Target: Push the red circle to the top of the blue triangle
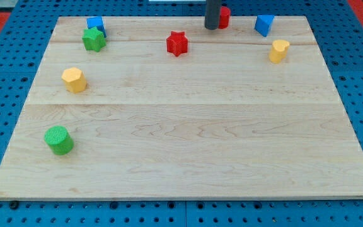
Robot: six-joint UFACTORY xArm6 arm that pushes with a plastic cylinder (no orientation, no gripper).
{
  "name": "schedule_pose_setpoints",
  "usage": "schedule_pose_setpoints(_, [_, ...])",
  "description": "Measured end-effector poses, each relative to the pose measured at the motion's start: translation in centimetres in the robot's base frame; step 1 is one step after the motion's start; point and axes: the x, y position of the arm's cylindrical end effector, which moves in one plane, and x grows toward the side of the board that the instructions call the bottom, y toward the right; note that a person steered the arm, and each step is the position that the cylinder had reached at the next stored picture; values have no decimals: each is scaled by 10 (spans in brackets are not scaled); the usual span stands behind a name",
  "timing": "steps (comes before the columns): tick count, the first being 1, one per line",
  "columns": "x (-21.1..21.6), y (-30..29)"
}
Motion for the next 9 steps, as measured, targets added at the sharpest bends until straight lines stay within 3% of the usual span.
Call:
schedule_pose_setpoints(1, [28,27])
schedule_pose_setpoints(4, [32,171])
schedule_pose_setpoints(5, [15,197])
schedule_pose_setpoints(6, [-28,211])
schedule_pose_setpoints(8, [-43,185])
schedule_pose_setpoints(9, [-43,117])
